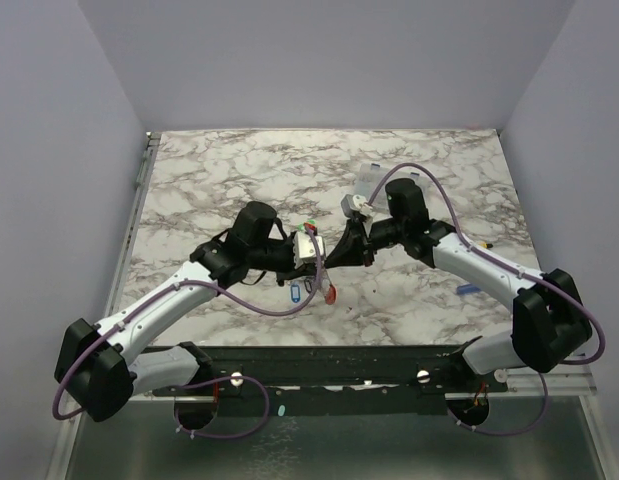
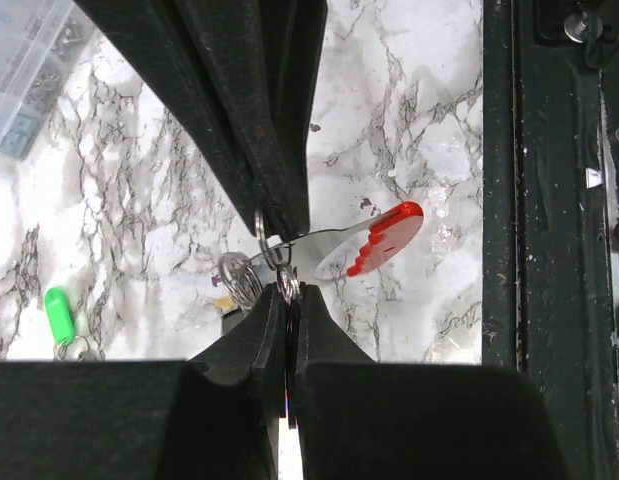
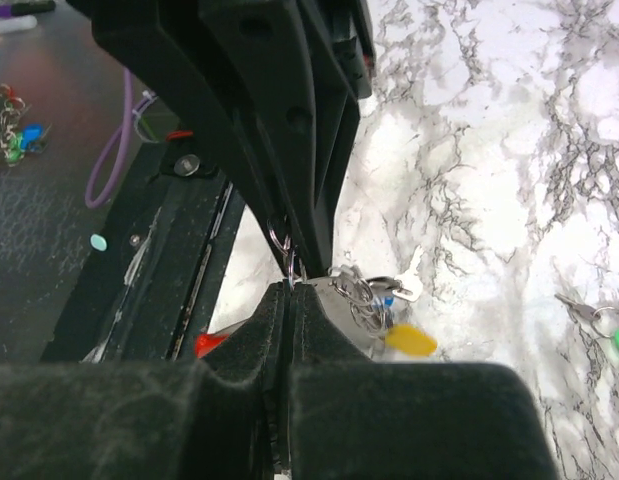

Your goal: Remove the keys from the keyring

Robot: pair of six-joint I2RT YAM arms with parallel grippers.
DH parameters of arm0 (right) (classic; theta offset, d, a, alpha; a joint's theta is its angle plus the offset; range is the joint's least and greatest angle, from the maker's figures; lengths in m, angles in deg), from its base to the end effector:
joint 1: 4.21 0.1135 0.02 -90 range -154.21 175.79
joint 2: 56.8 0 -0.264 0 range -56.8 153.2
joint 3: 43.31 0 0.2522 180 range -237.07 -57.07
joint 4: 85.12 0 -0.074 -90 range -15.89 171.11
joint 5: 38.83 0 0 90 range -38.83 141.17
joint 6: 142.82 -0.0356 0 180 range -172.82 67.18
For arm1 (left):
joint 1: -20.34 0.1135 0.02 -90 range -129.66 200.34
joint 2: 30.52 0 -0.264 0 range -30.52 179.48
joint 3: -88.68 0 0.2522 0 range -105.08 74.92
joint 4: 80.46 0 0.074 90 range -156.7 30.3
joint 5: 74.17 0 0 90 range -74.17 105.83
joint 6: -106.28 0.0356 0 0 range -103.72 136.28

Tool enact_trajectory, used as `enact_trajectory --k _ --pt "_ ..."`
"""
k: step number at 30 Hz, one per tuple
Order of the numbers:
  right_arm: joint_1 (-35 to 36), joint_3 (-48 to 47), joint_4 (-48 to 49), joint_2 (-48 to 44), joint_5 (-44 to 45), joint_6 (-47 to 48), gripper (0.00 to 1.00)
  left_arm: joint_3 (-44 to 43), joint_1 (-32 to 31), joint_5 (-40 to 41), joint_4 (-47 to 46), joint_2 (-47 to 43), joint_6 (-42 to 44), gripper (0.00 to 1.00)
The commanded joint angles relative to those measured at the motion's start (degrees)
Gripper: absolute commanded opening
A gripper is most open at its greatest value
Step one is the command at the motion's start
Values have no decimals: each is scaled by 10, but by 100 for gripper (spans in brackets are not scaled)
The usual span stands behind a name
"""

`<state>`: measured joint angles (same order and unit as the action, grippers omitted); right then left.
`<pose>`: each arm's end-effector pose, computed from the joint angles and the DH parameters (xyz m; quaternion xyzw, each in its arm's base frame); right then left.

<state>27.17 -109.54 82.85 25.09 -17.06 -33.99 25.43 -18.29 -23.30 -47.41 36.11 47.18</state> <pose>0.2413 0.1859 0.2663 -0.5634 0.5185 0.5239 0.3733 0.1803 -0.1729 0.2806 0.6036 0.6050 -0.3269 0.4035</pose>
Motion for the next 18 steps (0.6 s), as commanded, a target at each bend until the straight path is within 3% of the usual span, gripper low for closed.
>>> enact_trajectory --k 1,7,18 --pt "-3 -26 -73 -19 20 80 1 18 2 28 21 -28 20 1" --pt "-3 -28 -93 -21 20 106 0 14 2 39 23 -23 21 3" --pt "-3 -10 -23 -15 -12 25 1 5 -2 -10 14 9 15 17"
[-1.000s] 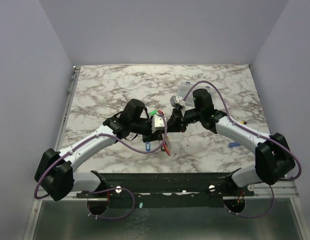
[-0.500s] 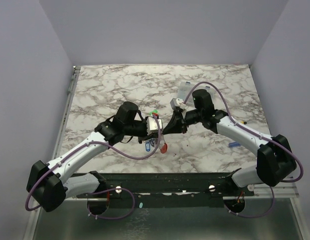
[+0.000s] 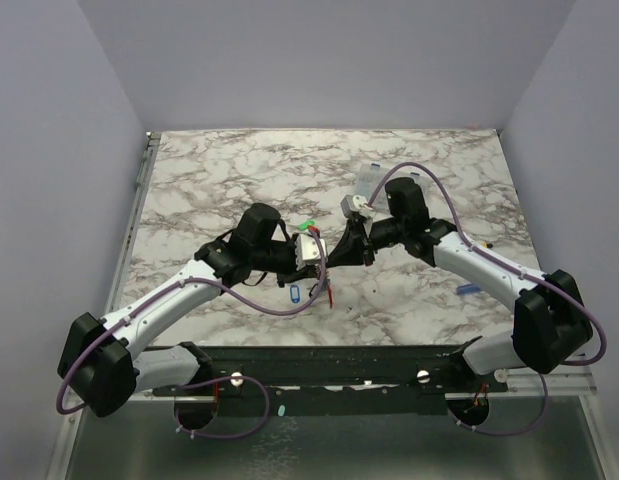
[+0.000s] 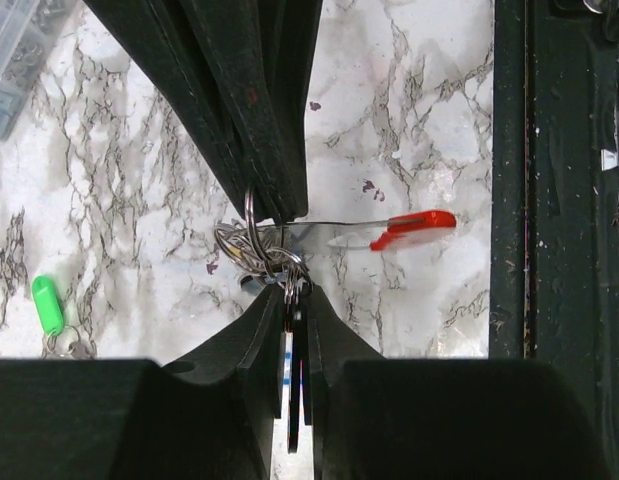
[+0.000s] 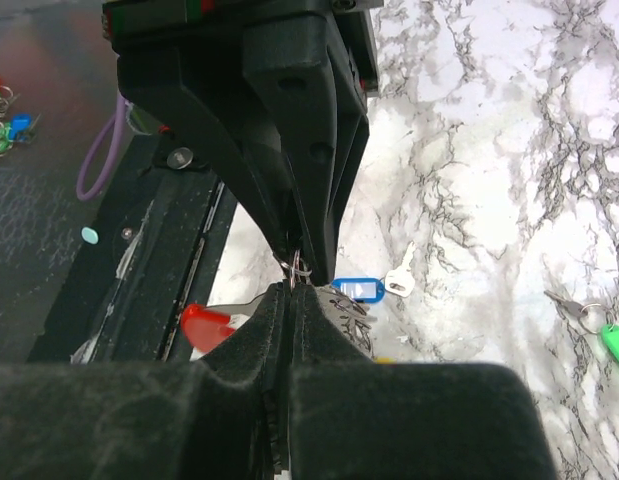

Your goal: Remove the keys from the keyring

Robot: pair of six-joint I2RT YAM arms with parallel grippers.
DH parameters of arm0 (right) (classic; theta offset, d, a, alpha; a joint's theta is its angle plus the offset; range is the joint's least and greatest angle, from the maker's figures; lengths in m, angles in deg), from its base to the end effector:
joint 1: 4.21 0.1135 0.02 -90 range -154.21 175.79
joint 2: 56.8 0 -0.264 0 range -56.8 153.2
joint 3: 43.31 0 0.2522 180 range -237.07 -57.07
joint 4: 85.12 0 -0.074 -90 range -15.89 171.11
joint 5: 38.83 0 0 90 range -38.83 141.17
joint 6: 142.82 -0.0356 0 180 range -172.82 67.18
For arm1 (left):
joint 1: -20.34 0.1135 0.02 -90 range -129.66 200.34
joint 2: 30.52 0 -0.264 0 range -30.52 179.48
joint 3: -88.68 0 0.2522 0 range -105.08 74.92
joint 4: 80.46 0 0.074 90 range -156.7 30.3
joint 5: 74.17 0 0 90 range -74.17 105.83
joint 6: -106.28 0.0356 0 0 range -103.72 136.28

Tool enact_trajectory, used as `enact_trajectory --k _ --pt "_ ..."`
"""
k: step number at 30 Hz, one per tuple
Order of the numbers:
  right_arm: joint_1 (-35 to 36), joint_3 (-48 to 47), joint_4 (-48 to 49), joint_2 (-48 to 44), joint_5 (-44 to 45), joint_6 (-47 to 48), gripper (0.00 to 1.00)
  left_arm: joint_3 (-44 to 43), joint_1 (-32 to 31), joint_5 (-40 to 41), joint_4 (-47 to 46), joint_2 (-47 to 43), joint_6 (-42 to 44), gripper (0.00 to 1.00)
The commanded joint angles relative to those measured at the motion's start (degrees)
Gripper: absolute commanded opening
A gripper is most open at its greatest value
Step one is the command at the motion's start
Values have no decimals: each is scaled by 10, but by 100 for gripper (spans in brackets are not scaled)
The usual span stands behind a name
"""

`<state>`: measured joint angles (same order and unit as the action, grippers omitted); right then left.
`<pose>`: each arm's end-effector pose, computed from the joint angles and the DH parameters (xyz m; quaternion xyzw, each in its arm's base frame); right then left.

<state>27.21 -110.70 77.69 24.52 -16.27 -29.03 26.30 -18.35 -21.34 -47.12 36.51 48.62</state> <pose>0.2389 0.1844 0.2685 -0.5774 0.5155 0.5096 0.3757 0.1809 -0.1725 0.2731 0.6086 0.6122 -0.3090 0.3991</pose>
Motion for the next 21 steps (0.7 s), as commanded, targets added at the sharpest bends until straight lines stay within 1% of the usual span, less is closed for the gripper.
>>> enact_trajectory --k 1,6,9,11,15,17,19,21 --pt "-4 1 29 -8 -21 -25 1 -3 -1 -30 8 6 -3 17" --pt "-3 5 45 -6 -23 -28 1 5 -2 -41 -10 3 -16 22" --pt "-4 5 47 -6 -24 -28 1 7 -2 -38 -14 0 -19 23" --pt "-3 5 47 -6 -26 -28 0 8 -2 -34 -15 -2 -21 21" --pt "-3 5 39 -5 -30 -20 1 6 -2 -30 -16 -4 -26 10" --pt "-4 -2 6 -7 -28 10 1 5 -2 -28 -15 -8 -31 6" --pt "-4 -12 -40 -10 -16 62 1 2 -2 -25 -6 -15 -28 2" --pt "-3 -22 -83 -14 7 116 0 0 -2 -23 11 -22 -14 0"
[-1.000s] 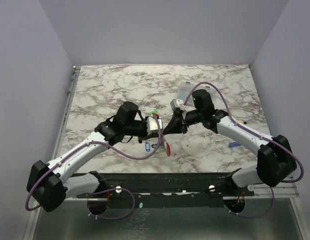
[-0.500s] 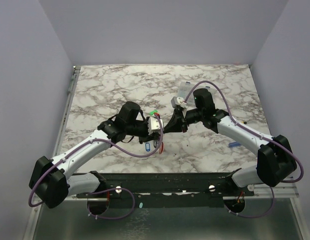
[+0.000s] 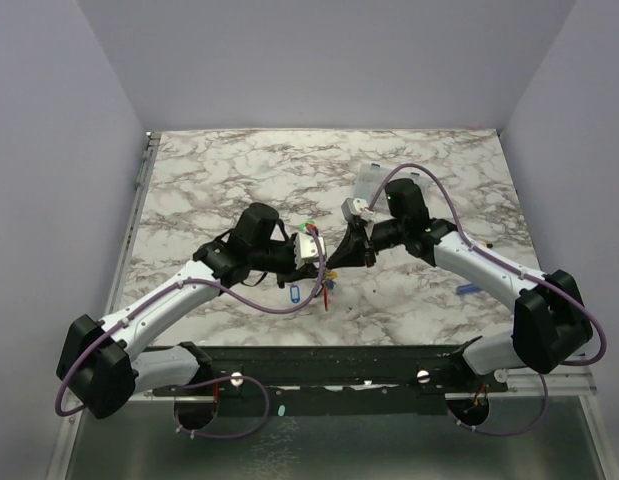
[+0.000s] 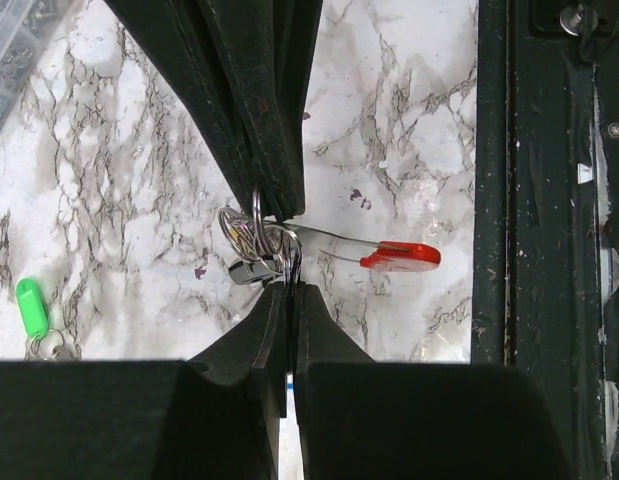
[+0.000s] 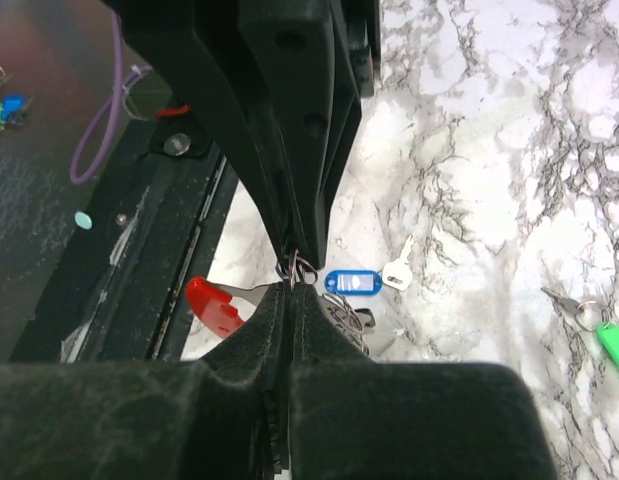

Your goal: Remove the keys from the keyring

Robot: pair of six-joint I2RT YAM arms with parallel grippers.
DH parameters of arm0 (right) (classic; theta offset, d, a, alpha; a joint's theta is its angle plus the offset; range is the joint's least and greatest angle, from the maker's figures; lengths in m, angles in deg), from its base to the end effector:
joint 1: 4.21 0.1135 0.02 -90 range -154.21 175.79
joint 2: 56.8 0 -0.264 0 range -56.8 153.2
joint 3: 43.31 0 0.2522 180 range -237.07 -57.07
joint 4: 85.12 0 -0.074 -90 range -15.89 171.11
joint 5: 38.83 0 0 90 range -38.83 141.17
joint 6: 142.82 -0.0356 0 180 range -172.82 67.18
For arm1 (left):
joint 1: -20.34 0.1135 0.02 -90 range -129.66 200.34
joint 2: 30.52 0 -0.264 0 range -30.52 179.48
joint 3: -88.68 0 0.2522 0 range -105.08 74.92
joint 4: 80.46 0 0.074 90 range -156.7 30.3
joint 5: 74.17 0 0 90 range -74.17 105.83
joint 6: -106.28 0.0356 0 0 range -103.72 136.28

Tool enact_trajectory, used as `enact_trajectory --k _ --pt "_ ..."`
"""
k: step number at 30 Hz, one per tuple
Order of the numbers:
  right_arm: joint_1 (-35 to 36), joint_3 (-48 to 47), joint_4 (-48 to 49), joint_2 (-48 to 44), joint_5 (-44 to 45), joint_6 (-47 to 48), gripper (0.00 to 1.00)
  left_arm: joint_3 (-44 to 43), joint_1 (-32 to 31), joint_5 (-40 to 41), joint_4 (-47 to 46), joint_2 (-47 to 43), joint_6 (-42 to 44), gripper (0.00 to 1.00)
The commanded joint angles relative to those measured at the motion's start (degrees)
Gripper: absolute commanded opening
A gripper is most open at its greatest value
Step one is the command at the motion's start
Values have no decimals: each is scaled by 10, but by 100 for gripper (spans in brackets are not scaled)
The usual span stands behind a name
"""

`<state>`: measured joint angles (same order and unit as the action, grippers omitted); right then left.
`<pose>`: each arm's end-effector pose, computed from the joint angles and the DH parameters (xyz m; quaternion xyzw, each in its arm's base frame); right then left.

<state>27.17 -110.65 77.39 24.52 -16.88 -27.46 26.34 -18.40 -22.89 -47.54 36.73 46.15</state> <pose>0.2384 0.1841 0.2680 -0.5842 0.5062 0.5087 0.3790 0.1807 -0.1735 0.2730 0.5980 0.6178 -0.3289 0.3906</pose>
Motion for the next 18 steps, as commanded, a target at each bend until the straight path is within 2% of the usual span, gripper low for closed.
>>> enact_trajectory --k 1,4,7,14,18 --pt "-3 -26 -95 -16 27 123 1 -2 -1 -5 23 -29 15 0" --pt "-3 -30 -130 -20 57 175 1 -1 -2 2 43 -40 32 0" --pt "-3 -30 -134 -23 67 182 1 -1 -1 18 48 -44 43 0" --pt "-3 -14 -49 -20 64 72 1 -5 -2 31 51 -40 51 0" --pt "-3 -16 -19 -19 101 23 0 -3 -3 36 51 -45 51 0"
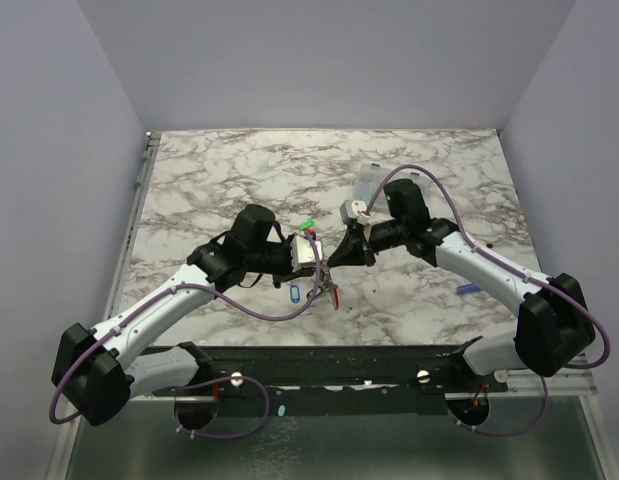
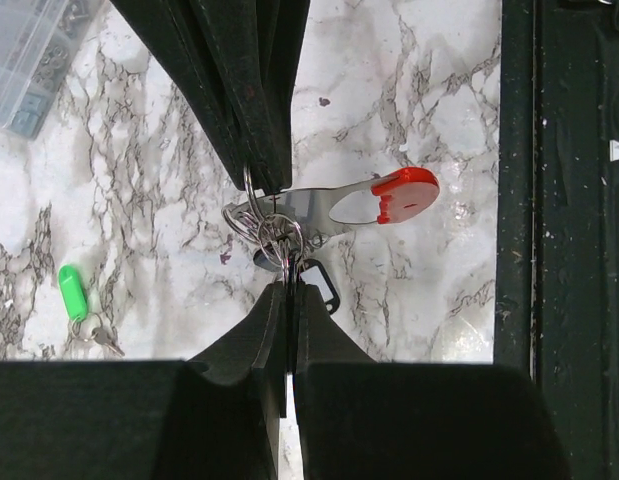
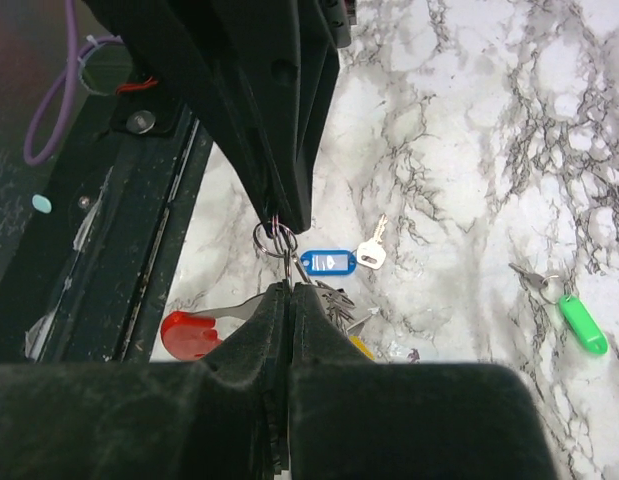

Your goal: Remove the keys from the keyring

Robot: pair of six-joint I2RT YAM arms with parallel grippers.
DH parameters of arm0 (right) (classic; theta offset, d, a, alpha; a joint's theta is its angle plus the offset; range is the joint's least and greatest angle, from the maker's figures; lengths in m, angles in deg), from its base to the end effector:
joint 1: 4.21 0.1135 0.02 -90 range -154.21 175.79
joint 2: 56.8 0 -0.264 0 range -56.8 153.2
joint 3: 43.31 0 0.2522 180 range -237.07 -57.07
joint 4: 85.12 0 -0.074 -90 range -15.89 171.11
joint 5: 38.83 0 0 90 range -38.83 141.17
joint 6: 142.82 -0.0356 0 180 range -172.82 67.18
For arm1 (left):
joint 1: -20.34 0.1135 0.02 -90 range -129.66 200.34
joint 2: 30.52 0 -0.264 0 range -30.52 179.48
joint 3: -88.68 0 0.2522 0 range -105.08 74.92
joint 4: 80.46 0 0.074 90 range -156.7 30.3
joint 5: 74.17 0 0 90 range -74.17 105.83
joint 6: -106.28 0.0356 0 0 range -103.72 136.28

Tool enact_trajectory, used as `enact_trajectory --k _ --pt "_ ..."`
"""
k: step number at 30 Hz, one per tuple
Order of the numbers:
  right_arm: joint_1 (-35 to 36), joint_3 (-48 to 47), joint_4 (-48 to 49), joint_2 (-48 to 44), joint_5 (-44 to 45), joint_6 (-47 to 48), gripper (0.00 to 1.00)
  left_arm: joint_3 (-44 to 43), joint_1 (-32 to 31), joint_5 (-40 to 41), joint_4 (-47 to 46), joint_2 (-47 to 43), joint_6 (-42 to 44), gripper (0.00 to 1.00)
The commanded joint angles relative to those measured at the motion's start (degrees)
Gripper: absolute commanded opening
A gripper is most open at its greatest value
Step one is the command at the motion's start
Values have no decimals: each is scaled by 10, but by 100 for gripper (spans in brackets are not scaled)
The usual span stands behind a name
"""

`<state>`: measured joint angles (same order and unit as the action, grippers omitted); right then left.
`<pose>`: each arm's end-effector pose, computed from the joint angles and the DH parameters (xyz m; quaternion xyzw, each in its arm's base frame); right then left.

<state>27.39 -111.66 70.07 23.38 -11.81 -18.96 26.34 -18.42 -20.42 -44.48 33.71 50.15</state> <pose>0.2339 0.1812 0.2681 -0.6093 0.5142 0.4591 0.3920 0.1727 -0.1656 0.2799 0.6157 0.6070 -0.2970 0.4053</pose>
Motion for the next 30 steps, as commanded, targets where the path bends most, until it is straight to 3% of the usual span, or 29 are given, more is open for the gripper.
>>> enact_trajectory --k 1,15,30 --pt "-5 -6 61 -8 60 -73 0 -3 -3 14 21 -17 11 0" --pt "-3 18 73 7 89 -116 0 -68 -13 38 20 -3 -6 0" --pt "12 5 49 19 85 -153 1 -134 -43 115 20 30 88 0"
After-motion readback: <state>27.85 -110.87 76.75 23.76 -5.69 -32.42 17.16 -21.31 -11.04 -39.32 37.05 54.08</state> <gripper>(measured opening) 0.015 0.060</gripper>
